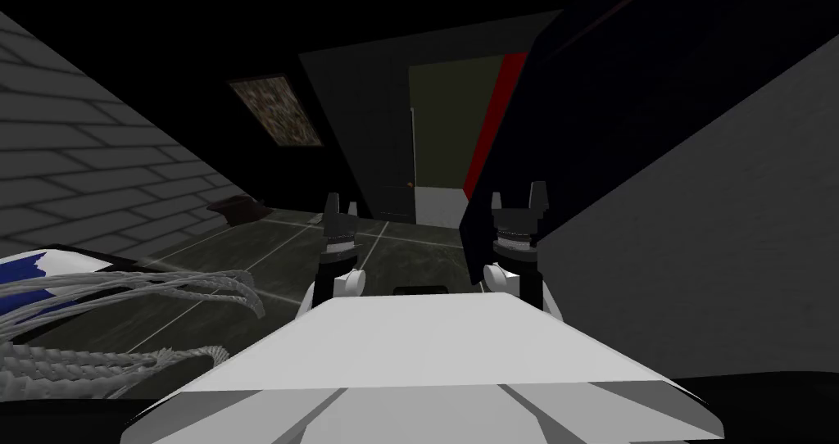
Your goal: Pull the door open
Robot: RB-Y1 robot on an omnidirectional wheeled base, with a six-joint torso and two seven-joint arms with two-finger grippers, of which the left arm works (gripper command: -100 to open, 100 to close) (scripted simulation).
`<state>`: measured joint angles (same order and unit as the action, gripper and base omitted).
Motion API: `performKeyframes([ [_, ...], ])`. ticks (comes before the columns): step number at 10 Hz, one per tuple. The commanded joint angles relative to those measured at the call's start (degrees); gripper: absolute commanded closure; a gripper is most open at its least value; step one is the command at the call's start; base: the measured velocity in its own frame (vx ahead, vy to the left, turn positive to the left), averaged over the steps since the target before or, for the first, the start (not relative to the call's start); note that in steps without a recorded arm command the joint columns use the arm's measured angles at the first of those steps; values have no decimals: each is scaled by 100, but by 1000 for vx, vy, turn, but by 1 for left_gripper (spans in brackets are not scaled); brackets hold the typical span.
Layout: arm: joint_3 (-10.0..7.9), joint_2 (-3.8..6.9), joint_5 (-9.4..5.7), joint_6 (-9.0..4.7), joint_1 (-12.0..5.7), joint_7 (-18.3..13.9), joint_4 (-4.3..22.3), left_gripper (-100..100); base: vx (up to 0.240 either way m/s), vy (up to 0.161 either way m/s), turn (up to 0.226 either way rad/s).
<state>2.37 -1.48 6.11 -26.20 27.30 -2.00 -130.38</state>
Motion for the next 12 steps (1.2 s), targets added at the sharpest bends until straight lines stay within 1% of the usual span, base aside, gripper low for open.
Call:
performKeyframes([
  [1,-60,84,33,-47,-50,186,192,-100,75,-1,-64],
  [4,-165,204,91,-129,-138,512,531,-100,144,1,-58],
  [7,-257,293,142,-200,-215,795,824,-100,117,-8,-50],
  [8,-313,337,173,-244,-262,970,1005,-100,134,8,-63],
  [10,-370,381,204,-288,-309,1144,1186,-100,121,4,-54],
  [11,-430,422,237,-335,-359,1331,1379,-100,124,-4,-66],
  [12,-463,441,255,-361,-387,1432,1484,-100,133,9,-59],
])
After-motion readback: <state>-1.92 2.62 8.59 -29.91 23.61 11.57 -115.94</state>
